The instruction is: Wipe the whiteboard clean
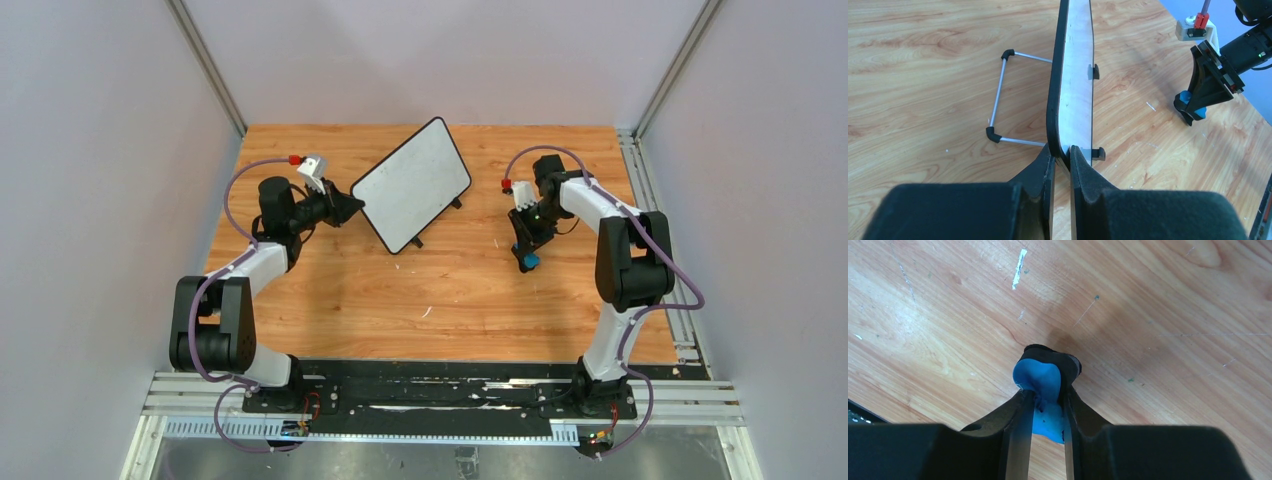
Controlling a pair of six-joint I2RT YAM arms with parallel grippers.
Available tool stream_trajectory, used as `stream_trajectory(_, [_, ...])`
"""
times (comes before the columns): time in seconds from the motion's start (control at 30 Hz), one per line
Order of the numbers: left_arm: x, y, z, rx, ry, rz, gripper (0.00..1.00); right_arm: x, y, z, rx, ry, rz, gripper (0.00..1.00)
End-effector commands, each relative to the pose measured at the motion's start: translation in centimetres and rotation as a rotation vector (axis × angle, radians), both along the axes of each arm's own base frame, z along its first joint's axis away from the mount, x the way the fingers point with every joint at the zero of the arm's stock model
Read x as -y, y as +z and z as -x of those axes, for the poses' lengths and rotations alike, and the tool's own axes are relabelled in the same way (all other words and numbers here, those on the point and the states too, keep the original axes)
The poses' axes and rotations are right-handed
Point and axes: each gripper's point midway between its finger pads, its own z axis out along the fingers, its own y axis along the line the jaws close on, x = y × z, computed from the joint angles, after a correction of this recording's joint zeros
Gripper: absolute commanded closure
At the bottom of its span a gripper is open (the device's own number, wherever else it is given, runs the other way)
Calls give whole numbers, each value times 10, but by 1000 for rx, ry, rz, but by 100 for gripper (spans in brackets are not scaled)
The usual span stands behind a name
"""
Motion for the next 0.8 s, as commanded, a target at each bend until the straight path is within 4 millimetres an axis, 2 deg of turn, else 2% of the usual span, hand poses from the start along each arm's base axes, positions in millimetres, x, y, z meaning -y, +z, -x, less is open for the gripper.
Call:
stream_trajectory(0.0, [-3,-32,4,-49,-14,-92,100,4,12,5,-3,-4,-30,73])
stream_trajectory(0.13, [-3,-32,4,-51,-16,-92,100,2,11,9,-21,7,-44,62])
stream_trajectory(0.17, [-3,-32,4,-50,-15,-93,100,1,10,12,-36,10,-49,54])
stream_trajectory(0.2, [-3,-32,4,-50,-15,-93,100,0,9,14,-45,11,-56,52])
stream_trajectory(0.63, [-4,-32,5,-50,-14,-95,100,6,23,10,17,-4,-23,50])
stream_trajectory(0.7, [-4,-32,5,-47,-12,-98,94,8,26,7,33,-6,-16,50])
stream_trajectory(0.77, [-4,-31,6,-43,-14,-101,82,8,28,7,41,-6,-11,50])
